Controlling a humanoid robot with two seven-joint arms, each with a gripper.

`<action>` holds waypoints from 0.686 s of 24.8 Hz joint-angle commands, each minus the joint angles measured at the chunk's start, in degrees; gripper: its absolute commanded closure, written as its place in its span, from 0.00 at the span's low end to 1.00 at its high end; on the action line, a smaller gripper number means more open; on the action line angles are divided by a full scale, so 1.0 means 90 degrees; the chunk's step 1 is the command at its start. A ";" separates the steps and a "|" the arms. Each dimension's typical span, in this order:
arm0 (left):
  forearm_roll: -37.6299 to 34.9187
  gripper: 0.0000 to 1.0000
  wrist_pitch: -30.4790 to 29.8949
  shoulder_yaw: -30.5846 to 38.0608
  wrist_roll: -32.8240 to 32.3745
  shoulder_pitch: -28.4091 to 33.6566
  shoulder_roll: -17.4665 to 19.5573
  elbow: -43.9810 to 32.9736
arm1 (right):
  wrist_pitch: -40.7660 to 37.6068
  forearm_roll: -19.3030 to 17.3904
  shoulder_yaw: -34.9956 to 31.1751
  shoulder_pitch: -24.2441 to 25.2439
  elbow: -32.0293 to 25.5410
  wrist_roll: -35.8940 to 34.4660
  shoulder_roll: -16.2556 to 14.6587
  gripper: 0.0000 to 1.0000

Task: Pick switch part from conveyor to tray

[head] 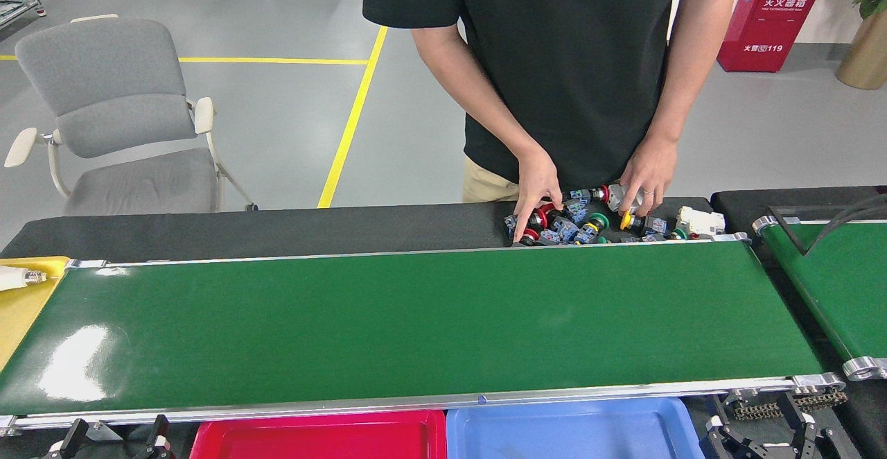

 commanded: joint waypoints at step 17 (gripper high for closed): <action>0.0012 0.00 -0.0014 0.0027 0.0031 -0.0113 0.0032 -0.0063 | -0.0069 -0.0022 -0.0041 -0.0058 -0.0068 -0.0041 -0.0086 0.02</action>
